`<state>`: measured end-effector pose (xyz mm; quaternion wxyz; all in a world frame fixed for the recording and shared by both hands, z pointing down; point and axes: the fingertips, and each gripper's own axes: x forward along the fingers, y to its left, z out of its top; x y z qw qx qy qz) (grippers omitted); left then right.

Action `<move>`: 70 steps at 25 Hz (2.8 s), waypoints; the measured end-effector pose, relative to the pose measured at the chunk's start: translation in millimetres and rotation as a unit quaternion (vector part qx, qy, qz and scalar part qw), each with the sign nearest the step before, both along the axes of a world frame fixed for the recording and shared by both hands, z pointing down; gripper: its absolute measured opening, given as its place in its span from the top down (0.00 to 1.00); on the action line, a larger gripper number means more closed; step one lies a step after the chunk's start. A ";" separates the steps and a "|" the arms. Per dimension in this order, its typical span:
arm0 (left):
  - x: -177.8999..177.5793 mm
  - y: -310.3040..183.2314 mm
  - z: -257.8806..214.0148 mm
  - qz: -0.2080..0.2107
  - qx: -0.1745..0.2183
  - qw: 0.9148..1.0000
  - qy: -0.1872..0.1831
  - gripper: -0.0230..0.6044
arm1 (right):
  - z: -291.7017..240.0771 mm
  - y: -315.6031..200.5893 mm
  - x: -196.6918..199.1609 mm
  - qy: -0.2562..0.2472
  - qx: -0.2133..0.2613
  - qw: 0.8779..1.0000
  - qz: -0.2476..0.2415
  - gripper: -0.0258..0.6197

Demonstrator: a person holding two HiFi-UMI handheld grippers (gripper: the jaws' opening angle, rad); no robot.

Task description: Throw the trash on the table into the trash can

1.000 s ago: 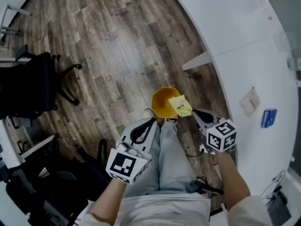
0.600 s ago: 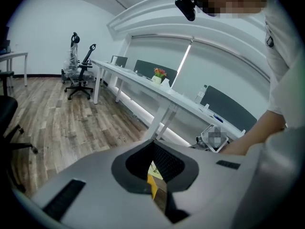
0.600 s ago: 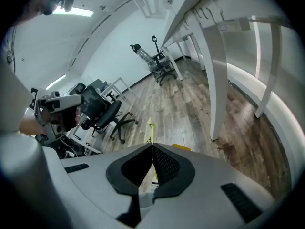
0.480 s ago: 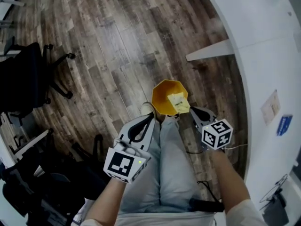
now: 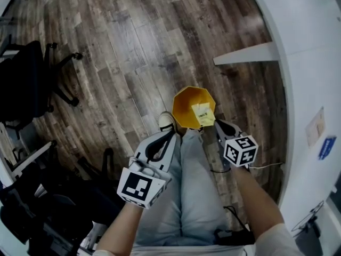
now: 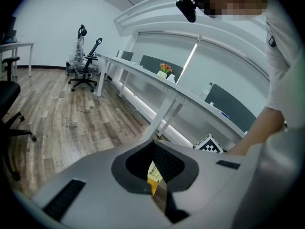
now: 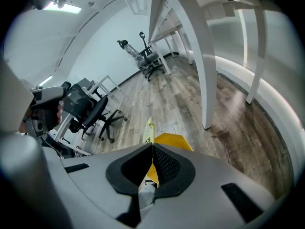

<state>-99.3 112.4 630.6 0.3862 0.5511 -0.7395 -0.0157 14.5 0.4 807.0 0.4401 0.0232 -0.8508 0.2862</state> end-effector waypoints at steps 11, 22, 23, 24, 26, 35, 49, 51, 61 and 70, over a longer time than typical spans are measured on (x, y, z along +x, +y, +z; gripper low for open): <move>-8.0 15.0 12.1 -0.007 -0.009 1.000 0.006 0.96 | 20.6 1.6 -5.9 -0.005 -0.026 0.999 0.021 0.89; -16.4 11.6 -31.1 0.003 -0.005 1.000 -0.017 0.96 | -51.6 0.0 -33.1 -0.044 -0.022 0.999 -0.012 0.85; -16.7 8.7 -40.4 0.004 0.000 1.000 -0.020 0.96 | -65.6 -1.5 -38.4 -0.054 -0.022 0.998 -0.016 0.85; -18.0 5.6 -50.5 0.004 0.004 1.000 -0.024 0.96 | -79.9 -3.6 -44.6 -0.065 -0.021 0.997 -0.020 0.85; -21.7 1.7 -71.2 0.003 0.009 1.000 -0.030 0.96 | -108.2 -7.3 -57.8 -0.086 -0.017 0.996 -0.027 0.87; -18.6 -0.7 -155.7 0.000 0.023 0.999 -0.047 0.96 | -255.3 -12.6 -86.3 -0.162 0.019 0.985 -0.060 0.90; -8.3 -18.3 -278.3 0.015 0.073 0.994 -0.080 0.96 | -449.5 -31.6 -64.7 -0.263 0.052 0.963 -0.023 0.90; -2.4 -22.9 -289.7 0.023 0.074 0.993 -0.089 0.96 | -464.9 -31.9 -59.7 -0.276 0.056 0.959 -0.020 0.90; 6.1 -23.5 -316.3 0.027 0.086 0.991 -0.097 0.96 | -497.9 -26.6 -48.7 -0.297 0.062 0.953 -0.010 0.90; 4.0 -23.4 -320.7 0.023 0.080 0.991 -0.100 0.96 | -506.6 -25.7 -49.5 -0.312 0.058 0.948 0.001 0.90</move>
